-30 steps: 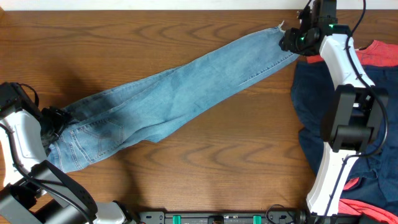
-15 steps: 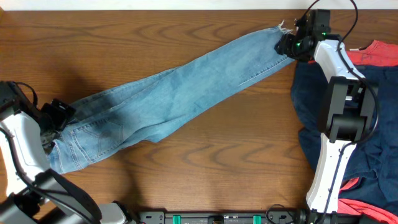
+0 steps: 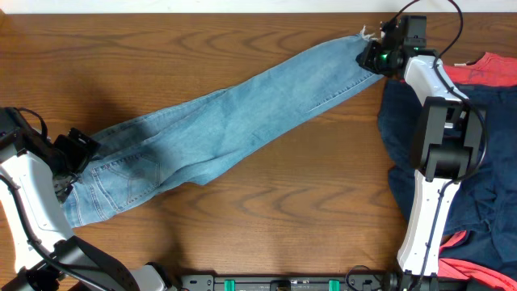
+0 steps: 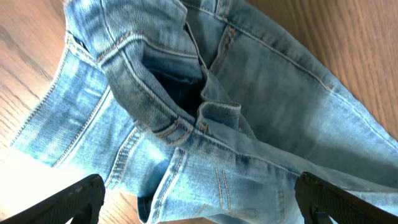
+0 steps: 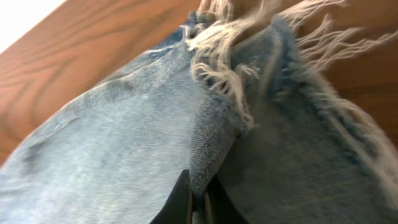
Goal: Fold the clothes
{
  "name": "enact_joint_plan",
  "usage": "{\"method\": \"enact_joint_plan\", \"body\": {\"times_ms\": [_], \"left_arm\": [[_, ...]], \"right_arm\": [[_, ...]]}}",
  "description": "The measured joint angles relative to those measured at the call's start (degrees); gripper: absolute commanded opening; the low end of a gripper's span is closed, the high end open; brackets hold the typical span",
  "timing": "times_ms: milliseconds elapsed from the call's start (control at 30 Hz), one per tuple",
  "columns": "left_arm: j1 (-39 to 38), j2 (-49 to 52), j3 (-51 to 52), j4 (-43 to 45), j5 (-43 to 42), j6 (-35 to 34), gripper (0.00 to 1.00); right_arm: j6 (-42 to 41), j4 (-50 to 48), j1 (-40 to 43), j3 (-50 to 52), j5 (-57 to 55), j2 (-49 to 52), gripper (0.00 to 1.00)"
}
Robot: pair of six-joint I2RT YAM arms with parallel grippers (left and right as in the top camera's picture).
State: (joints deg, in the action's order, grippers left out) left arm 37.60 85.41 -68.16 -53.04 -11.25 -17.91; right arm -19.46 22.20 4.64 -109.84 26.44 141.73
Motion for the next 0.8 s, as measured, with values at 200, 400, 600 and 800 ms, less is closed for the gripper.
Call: {"method": "enact_joint_plan", "body": {"times_ms": [200, 400, 600, 800], "left_arm": [[0.0, 0.0, 0.0, -0.5, 0.0, 0.0, 0.98], [0.0, 0.0, 0.0, -0.1, 0.0, 0.0, 0.98], [0.0, 0.0, 0.0, 0.0, 0.0, 0.4, 0.98], [0.0, 0.0, 0.0, 0.0, 0.0, 0.8, 0.98]], "right_arm": [[0.6, 1.5, 0.0, 0.0, 2.1, -2.0, 0.01], [0.9, 8.4, 0.0, 0.0, 0.2, -9.0, 0.01], [0.9, 16.4, 0.0, -0.4, -6.9, -10.8, 0.32], [2.6, 18.4, 0.0, -0.3, -13.2, -10.7, 0.87]]}}
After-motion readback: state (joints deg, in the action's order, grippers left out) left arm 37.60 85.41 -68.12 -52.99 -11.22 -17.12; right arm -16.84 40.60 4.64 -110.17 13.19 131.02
